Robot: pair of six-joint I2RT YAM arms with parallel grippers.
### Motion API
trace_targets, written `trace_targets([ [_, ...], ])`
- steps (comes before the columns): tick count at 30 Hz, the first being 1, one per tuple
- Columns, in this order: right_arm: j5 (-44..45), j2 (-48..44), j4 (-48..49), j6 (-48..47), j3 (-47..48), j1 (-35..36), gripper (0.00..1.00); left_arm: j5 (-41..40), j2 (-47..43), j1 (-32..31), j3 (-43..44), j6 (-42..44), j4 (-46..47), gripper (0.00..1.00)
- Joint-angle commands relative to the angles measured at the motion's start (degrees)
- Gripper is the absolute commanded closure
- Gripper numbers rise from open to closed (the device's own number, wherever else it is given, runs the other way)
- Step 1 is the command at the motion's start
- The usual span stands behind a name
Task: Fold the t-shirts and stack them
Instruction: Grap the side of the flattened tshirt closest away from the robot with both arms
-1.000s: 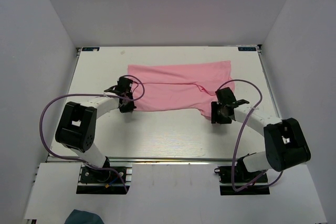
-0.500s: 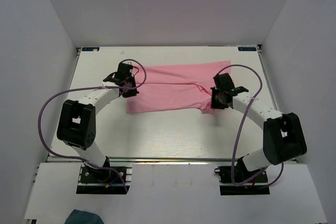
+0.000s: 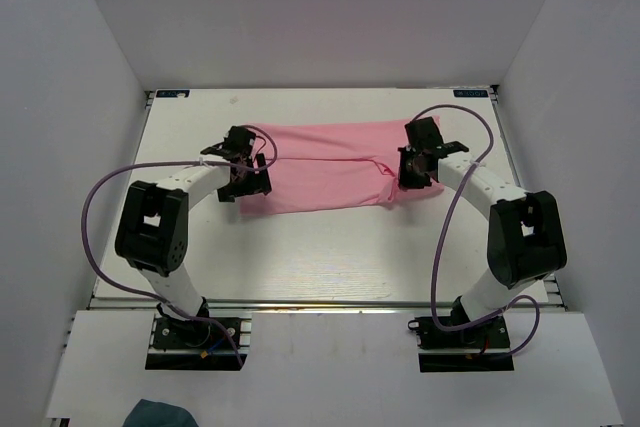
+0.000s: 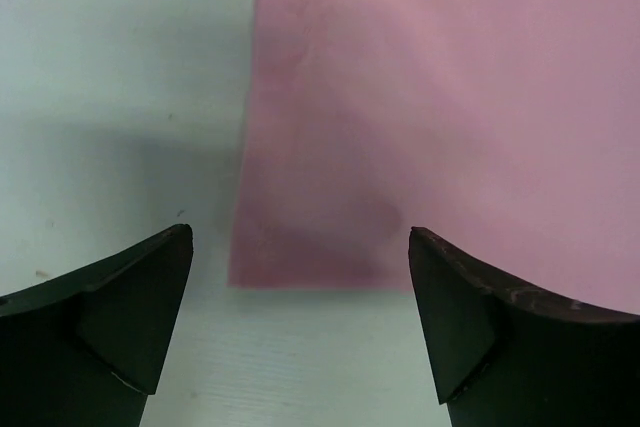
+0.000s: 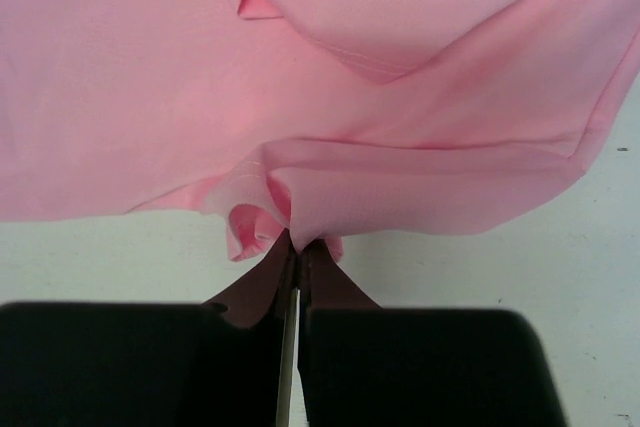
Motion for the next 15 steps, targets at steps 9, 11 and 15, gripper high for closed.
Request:
trace_targets([
  [9, -2.04, -0.13, -2.62, -1.89, -0.70, -0.24, 1.00, -2.06, -6.25, 0.71, -8.84, -5.03, 0.99, 0.04],
  [11, -2.22, -0.13, -2.79, -1.89, -0.61, -0.15, 1.00, -2.05, -6.95, 1.24, -10.08, -5.03, 2.23, 0.27],
  [15, -2.57, -0.31, -2.62, -1.72, -0.70, -0.24, 1.00, -1.53, -4.51, 1.24, -10.70, -5.03, 4.68, 0.45],
])
